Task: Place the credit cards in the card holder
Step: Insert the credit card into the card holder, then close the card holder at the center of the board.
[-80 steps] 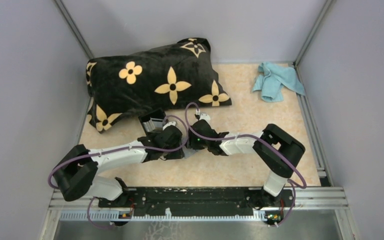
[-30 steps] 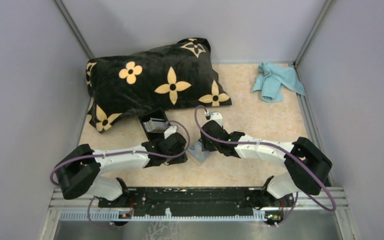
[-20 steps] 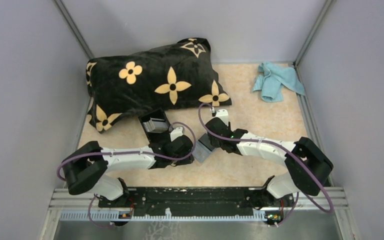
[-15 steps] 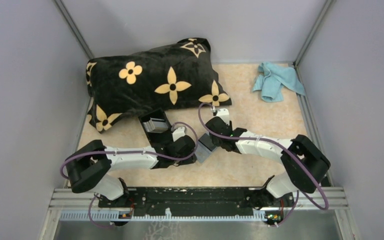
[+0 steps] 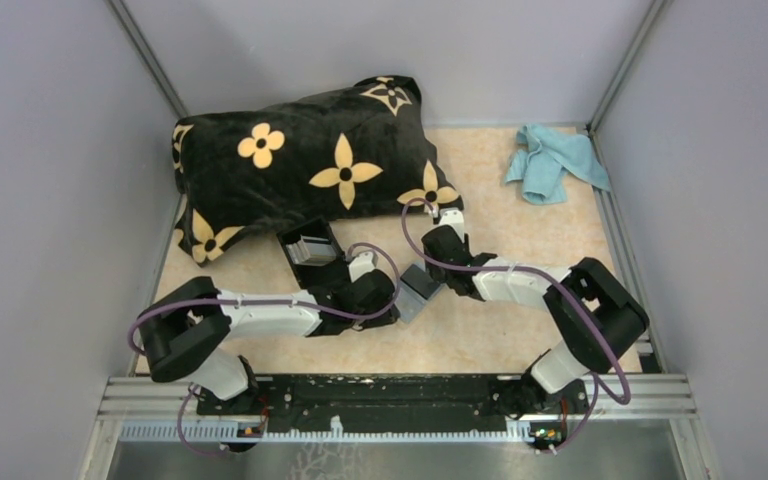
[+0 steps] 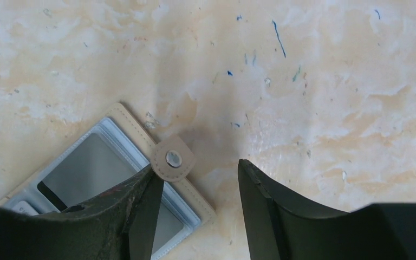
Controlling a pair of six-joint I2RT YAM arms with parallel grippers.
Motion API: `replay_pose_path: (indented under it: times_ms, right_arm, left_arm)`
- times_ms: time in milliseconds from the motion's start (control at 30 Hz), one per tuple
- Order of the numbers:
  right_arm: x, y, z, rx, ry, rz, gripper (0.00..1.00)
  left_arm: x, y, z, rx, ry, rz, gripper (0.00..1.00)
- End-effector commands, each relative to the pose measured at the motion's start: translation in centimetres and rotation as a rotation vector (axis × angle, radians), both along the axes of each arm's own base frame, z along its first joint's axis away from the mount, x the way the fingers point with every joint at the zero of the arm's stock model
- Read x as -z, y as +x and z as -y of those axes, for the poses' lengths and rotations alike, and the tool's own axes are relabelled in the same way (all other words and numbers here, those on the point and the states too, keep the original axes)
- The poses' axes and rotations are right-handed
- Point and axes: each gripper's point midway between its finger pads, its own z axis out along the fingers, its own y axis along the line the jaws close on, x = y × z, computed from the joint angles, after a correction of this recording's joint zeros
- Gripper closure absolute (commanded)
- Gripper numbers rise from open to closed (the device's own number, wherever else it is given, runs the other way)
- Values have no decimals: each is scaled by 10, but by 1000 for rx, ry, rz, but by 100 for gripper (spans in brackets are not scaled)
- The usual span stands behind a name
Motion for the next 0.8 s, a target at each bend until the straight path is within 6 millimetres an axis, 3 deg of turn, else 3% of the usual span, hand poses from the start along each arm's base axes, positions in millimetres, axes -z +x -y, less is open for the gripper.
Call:
replay_pose_path:
  times_ms: [0,300,400,600,767]
  right_arm:
    - [-9,19,-11,-37,81,65,47]
    - [-5,31,-12,-68,137,89,54]
    - [0,32,-11,-71,149,77,65]
    - [4,26,-9,-76,168,58,100]
    - [-4,21,-5,-50,185,64,100]
  left_arm:
    - [58,-31,-58,9,269,-132,55]
    - [57,-27,-63,-11,293,-127,55]
    - [58,-27,-66,-20,296,-132,54]
    - [60,-26,-68,-35,298,-142,53]
    - [52,-15,-71,-65,310,-122,47]
